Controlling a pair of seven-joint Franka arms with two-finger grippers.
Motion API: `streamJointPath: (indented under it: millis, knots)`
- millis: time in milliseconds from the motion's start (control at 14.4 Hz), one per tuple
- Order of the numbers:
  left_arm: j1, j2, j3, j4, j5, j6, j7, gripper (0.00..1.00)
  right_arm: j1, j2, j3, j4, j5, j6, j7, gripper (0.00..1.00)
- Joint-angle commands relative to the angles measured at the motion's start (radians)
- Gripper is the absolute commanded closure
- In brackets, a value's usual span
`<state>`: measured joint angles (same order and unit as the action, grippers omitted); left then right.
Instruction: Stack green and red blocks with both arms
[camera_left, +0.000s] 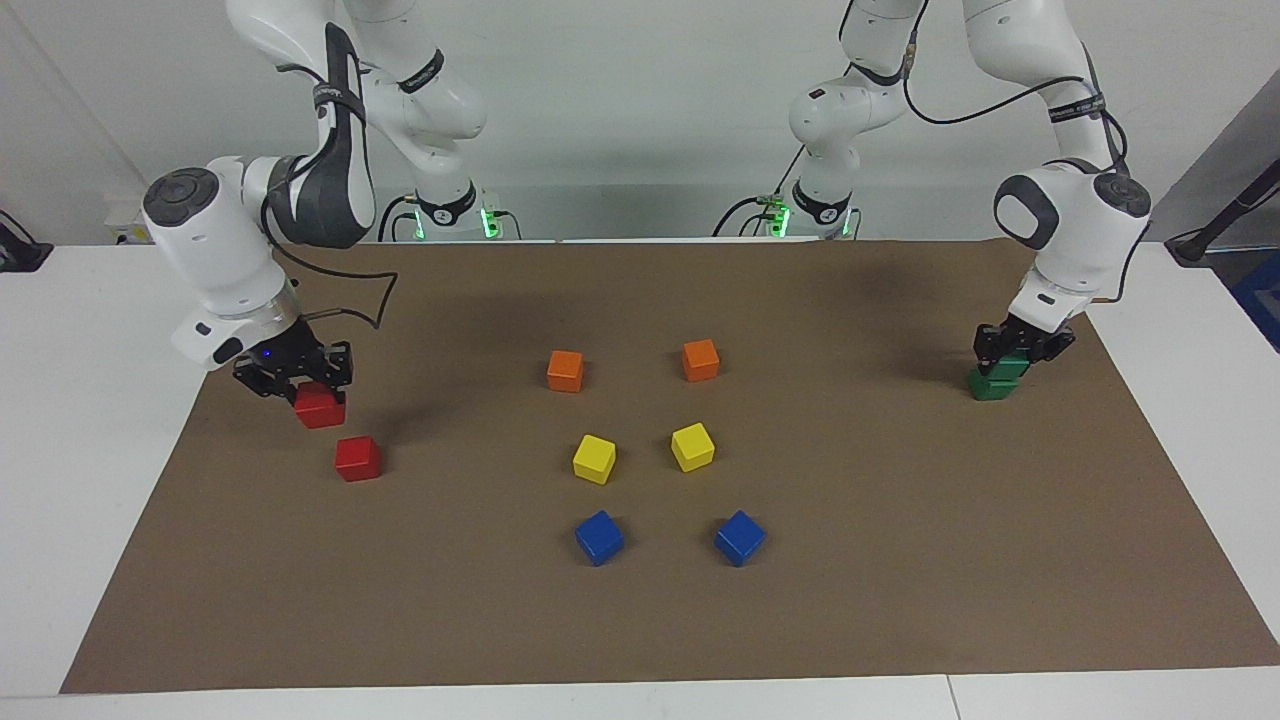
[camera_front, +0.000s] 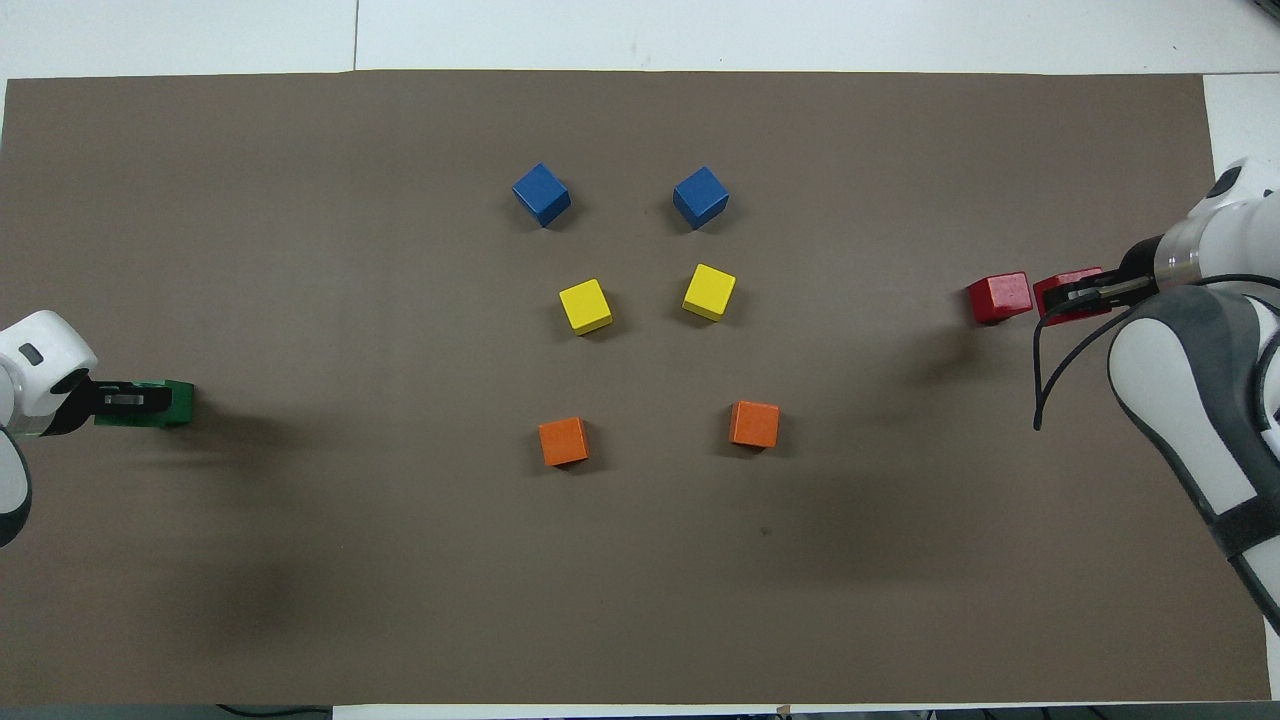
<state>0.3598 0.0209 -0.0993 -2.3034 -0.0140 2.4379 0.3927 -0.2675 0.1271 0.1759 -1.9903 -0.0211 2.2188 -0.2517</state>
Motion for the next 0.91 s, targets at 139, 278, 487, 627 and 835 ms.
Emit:
streamJointPath:
  millis: [139, 278, 487, 627, 835]
  knots:
    - [0.013, 0.007, -0.007, -0.016, -0.02, 0.033, 0.026, 0.01, 0.016, 0.046, 0.008, 0.001, 0.02, 0.055, 0.005, 1.0]
    - [0.01, 0.008, -0.007, -0.011, -0.02, 0.032, 0.026, 0.0, 0.016, 0.058, 0.008, 0.004, 0.021, 0.058, 0.005, 1.0]
    - [0.004, 0.011, -0.007, 0.007, -0.02, 0.018, 0.028, 0.0, 0.014, 0.062, 0.008, 0.004, 0.021, 0.056, 0.005, 1.0]
    - [-0.001, 0.013, -0.007, 0.048, -0.02, -0.028, 0.026, 0.0, 0.008, 0.062, 0.008, 0.004, 0.021, 0.056, 0.002, 1.0]
    - [-0.004, 0.014, -0.008, 0.201, -0.02, -0.207, 0.026, 0.0, 0.005, 0.071, 0.007, 0.007, 0.02, 0.056, 0.002, 1.0]
